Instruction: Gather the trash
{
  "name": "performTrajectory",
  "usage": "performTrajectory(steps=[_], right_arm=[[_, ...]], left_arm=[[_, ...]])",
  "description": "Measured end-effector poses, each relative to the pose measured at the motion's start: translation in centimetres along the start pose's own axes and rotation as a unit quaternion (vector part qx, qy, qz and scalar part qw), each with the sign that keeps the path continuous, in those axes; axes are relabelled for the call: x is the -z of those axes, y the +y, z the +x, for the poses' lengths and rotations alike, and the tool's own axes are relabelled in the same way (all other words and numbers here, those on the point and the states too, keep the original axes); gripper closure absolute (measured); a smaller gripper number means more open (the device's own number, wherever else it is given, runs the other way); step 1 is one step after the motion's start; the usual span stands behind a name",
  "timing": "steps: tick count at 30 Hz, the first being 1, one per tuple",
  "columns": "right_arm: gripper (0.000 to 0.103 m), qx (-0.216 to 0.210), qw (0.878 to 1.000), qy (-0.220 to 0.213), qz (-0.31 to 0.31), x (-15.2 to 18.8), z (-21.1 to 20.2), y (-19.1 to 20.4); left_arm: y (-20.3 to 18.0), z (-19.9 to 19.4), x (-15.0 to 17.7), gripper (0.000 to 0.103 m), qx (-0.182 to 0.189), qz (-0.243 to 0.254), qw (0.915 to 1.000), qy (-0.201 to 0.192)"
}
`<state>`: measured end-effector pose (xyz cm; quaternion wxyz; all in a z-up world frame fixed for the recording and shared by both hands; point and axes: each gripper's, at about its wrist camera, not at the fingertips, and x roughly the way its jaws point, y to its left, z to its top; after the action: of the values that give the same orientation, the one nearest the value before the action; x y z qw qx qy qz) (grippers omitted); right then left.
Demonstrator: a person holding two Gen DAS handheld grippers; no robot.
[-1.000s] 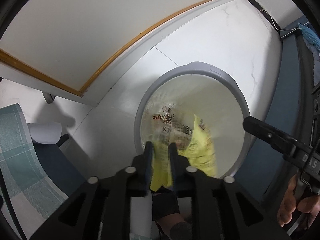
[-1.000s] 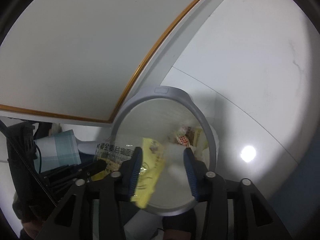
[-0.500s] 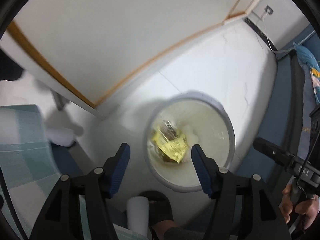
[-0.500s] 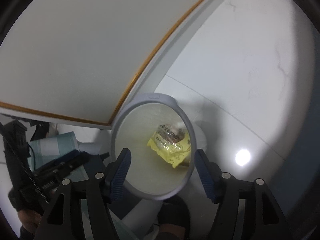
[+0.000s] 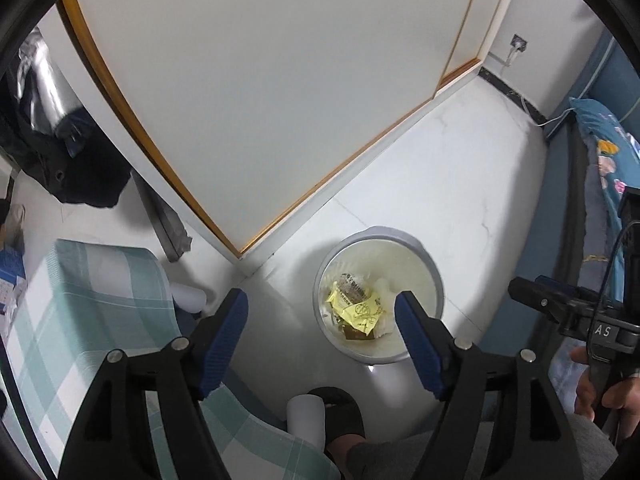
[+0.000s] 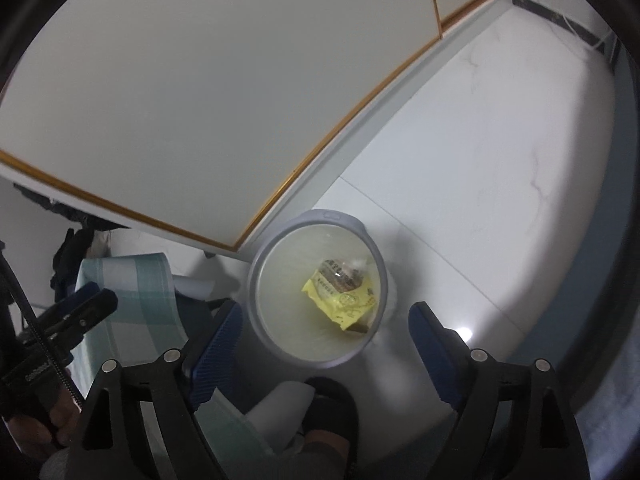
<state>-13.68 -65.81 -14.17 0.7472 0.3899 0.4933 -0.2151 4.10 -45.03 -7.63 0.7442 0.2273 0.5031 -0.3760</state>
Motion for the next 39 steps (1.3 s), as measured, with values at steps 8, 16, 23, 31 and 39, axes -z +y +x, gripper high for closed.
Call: performTrajectory(steps=[8,16,23,31,39], right_arm=[[0.011,0.018,0.999,0.007,-0.03,1.3,-2.6,2.0],[0.011,0.018,0.999,-0.006,-0.037,1.6,-4.1,2.6],[0.011,0.014,0.999,-0.012,-0.03,1.8,-4.6,2.5],[0.011,0.009,0.999,-0.018,-0.035,1.9,-5.1,2.7],[0.011,0.002,0.999,-0.02,-0.034,1.7,-5.1,2.6]], left_arm=[[-0.2,-2.0,0.5,0.025,-0.006,-0.003,0.9999,-0.014],[-0.9,-3.1,0.7,0.025,-0.017,-0.002,0.9994,-0.031],[-1.0,-3.5,0.9,0.025,-0.02,-0.009,0.9993,-0.03],[-1.0,-4.0,0.6,0.025,-0.009,-0.015,0.9994,-0.03],[-1.1,-4.2,0.7,0.025,-0.018,-0.019,0.999,-0.036]])
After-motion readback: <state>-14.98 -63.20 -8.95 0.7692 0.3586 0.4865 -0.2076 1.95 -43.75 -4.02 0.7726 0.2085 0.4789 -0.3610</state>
